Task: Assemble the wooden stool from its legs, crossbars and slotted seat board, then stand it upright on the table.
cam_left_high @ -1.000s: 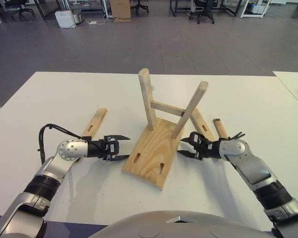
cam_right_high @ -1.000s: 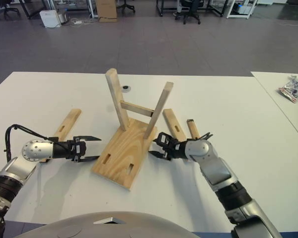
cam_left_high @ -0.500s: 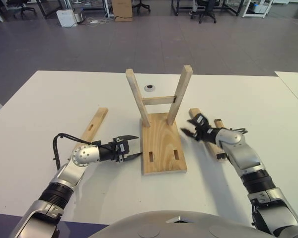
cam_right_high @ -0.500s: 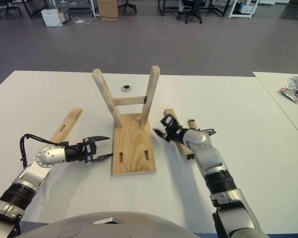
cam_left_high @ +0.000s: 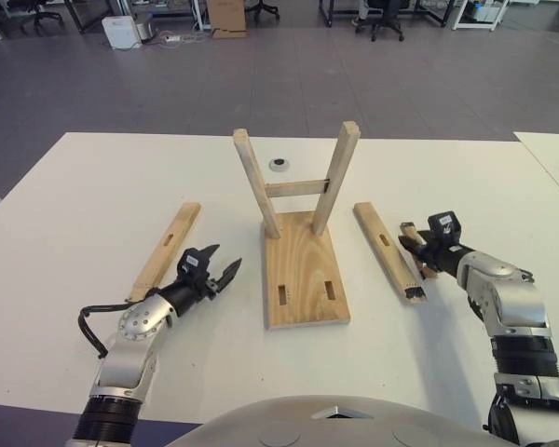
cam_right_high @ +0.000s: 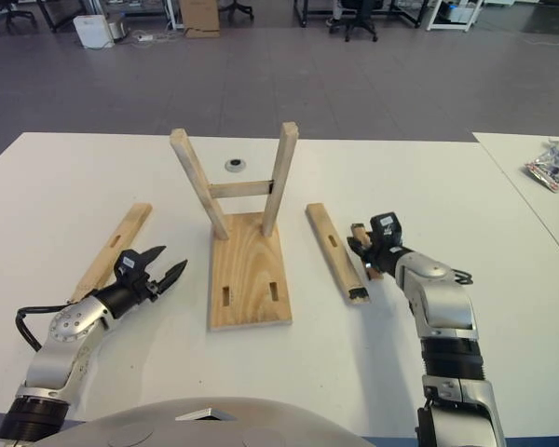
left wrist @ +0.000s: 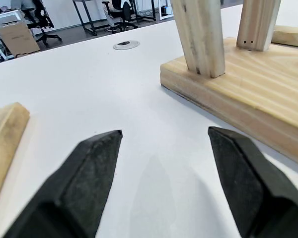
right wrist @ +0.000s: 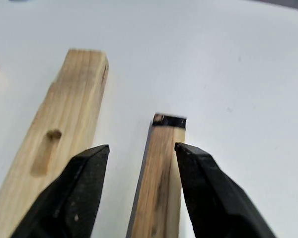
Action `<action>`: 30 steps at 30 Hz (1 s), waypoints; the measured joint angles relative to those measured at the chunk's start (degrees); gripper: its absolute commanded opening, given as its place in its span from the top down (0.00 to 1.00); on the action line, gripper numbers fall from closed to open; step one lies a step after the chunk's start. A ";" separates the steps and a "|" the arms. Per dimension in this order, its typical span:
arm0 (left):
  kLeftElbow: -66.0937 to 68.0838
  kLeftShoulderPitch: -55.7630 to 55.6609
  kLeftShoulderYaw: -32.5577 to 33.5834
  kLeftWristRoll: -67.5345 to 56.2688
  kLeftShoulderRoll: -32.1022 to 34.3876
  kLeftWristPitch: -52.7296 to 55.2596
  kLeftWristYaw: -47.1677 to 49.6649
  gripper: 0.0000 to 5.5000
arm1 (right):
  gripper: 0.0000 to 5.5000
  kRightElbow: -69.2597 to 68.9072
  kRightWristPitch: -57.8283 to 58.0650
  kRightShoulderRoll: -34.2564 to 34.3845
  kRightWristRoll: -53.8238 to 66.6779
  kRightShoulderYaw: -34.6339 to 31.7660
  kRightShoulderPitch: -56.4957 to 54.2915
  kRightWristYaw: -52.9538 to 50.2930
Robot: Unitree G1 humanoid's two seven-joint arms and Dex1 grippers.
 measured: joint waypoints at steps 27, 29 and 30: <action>-22.49 -1.22 2.41 -7.30 -13.41 14.08 14.68 0.42 | 0.48 -13.79 0.71 5.04 1.36 -3.42 12.87 -9.79; -22.86 -0.14 1.98 -7.23 -13.92 14.08 14.88 0.42 | 0.48 -14.91 1.34 5.10 0.86 -3.43 14.42 -10.55; -22.87 -0.06 1.96 -7.20 -13.93 14.08 14.92 0.42 | 0.48 -15.48 1.81 5.34 0.93 -3.46 14.96 -11.05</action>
